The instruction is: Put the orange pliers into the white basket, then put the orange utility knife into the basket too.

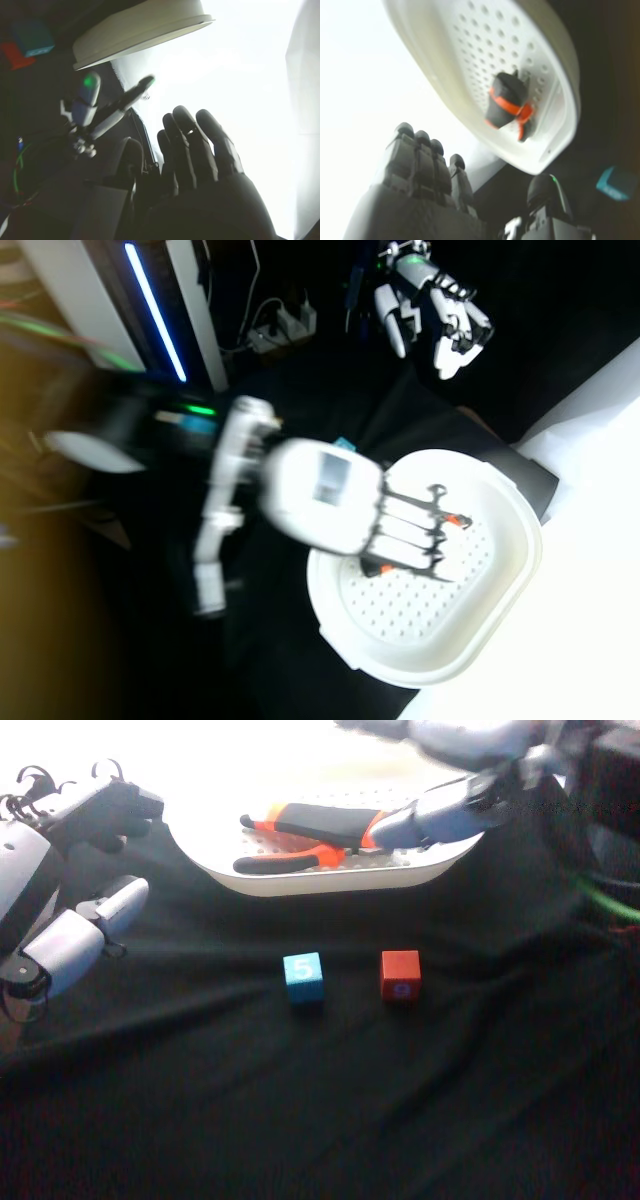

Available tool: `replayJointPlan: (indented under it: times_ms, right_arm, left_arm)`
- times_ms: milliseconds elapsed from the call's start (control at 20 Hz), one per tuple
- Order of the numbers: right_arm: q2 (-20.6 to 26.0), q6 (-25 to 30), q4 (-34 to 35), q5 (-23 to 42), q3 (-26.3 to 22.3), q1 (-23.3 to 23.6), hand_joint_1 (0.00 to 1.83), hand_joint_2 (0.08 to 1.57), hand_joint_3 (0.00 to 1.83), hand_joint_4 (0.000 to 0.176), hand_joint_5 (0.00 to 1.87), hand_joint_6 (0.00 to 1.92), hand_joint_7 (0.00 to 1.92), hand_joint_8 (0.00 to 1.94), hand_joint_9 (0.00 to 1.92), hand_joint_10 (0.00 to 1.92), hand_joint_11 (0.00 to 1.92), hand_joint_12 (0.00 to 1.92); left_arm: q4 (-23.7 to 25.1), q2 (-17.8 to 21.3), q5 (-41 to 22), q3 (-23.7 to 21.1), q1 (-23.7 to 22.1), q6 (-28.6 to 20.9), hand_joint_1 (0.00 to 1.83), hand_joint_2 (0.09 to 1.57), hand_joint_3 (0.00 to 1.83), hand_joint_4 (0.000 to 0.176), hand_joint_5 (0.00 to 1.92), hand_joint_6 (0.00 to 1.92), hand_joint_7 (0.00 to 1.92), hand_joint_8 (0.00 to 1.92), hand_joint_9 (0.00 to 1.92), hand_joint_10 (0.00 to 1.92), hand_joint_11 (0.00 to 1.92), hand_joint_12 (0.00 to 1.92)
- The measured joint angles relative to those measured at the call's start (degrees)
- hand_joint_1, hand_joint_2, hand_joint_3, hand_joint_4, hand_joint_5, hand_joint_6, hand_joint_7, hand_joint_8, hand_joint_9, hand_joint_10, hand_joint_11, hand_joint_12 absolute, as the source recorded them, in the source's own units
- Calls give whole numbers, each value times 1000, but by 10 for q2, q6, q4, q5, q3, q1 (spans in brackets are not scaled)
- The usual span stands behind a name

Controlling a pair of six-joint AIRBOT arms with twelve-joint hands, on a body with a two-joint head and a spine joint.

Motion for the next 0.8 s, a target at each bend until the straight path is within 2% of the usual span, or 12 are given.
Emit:
replayJointPlan:
  times_ms: [100,200,250,300,350,400,450,500,550,600,650,800]
  right_arm:
    - [64,1,-9,62,-71,-6,159,1109,5,121,0,0,0,0,0,0,0,0]
    - [115,0,-10,140,-120,-43,123,1177,33,171,0,0,0,0,0,0,0,0]
    - [137,0,-10,162,-139,-67,152,1177,27,175,0,0,0,0,0,0,0,0]
    - [167,0,-6,190,-168,-99,186,1174,20,143,0,0,0,0,0,0,0,0]
    - [184,3,-6,214,-183,-119,169,1176,16,124,0,0,0,0,0,0,0,0]
    - [202,3,-1,249,-200,-142,154,1162,8,138,0,0,0,0,0,0,0,0]
    - [225,9,8,298,-220,-169,190,1200,18,131,0,0,0,0,0,0,0,0]
    - [246,9,20,345,-236,-198,200,1250,11,151,0,0,0,0,0,0,0,0]
    - [263,9,32,381,-251,-219,200,1238,0,143,0,0,0,0,0,0,0,0]
    - [283,9,48,426,-268,-247,194,1223,0,134,0,0,0,0,0,0,0,0]
    - [290,9,59,455,-275,-262,207,1215,0,125,0,0,0,0,0,0,0,0]
    - [301,10,77,531,-291,-297,123,1090,0,90,0,0,0,0,0,0,0,0]
  left_arm:
    - [4,7,-7,-8,3,-2,724,1420,0,0,211,672,430,653,357,1193,136,1657]
    - [5,15,-17,-16,12,-2,711,1406,0,0,198,647,412,619,322,1205,17,1660]
    - [0,19,-25,-18,20,-2,706,1398,0,7,169,597,386,589,271,1197,3,1677]
    - [-10,28,-34,-25,33,-1,705,1383,0,8,126,510,336,490,241,1055,0,1606]
    - [-17,33,-42,-29,40,-1,699,1381,0,22,125,430,338,374,238,894,0,1516]
    - [-17,39,-54,-35,50,-1,690,1391,0,33,135,311,314,231,191,733,0,1385]
    - [-16,46,-70,-42,56,-1,632,1399,1,64,147,198,309,114,204,567,0,1255]
    - [-14,50,-83,-43,60,-1,504,1400,0,83,118,94,260,35,199,375,0,1018]
    - [-16,55,-92,-45,60,1,394,1377,0,98,99,36,207,6,190,209,0,895]
    - [-19,60,-106,-48,61,4,216,1310,0,131,25,16,59,9,78,88,0,447]
    - [-18,64,-111,-50,62,6,154,1250,0,167,4,2,11,1,15,17,0,89]
    - [-13,74,-129,-56,67,14,57,1148,0,176,0,0,0,0,0,0,0,0]
